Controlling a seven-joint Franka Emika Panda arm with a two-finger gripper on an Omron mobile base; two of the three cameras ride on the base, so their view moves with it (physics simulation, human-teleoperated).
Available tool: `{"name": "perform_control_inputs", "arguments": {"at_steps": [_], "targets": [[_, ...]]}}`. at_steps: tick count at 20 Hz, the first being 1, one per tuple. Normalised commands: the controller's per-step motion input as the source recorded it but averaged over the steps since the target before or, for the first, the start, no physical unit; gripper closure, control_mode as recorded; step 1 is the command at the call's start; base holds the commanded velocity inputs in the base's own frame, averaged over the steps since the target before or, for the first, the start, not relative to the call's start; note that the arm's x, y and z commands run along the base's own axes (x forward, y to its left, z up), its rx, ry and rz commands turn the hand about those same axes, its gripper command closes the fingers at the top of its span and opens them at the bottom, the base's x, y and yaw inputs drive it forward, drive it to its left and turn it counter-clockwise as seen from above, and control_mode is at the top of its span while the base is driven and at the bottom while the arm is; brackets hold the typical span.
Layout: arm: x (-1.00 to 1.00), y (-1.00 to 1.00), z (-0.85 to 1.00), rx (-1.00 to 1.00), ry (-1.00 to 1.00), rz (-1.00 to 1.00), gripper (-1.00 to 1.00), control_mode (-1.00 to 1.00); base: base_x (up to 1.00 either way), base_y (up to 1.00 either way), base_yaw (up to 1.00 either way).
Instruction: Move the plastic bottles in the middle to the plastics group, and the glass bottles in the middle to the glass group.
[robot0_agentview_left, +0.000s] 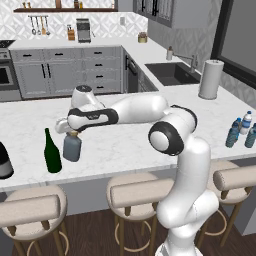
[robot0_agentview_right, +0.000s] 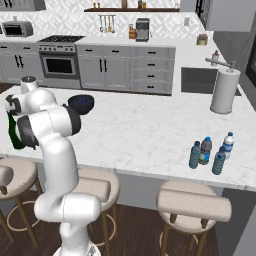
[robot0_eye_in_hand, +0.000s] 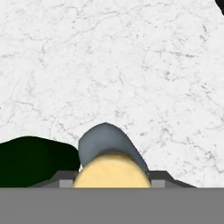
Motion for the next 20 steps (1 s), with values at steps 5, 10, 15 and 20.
{"name": "perform_control_inputs", "arguments": {"at_steps": [5,10,15,20], "targets": [[0.01,0.06,-0.25,0.00,0.00,0.00,-1.00,-1.00,0.00,0.00,0.00],[0.00,0.04,0.10,0.00,0.00,0.00,-1.00,-1.00,0.00,0.00,0.00],[-0.03,-0.01,0.55,0.02,0.00,-0.02,-1.00,-1.00,0.00,0.00,0.00],[-0.18,-0.60,0.49,0.00,0.00,-0.04,-1.00,-1.00,0.00,0.00,0.00]]}}
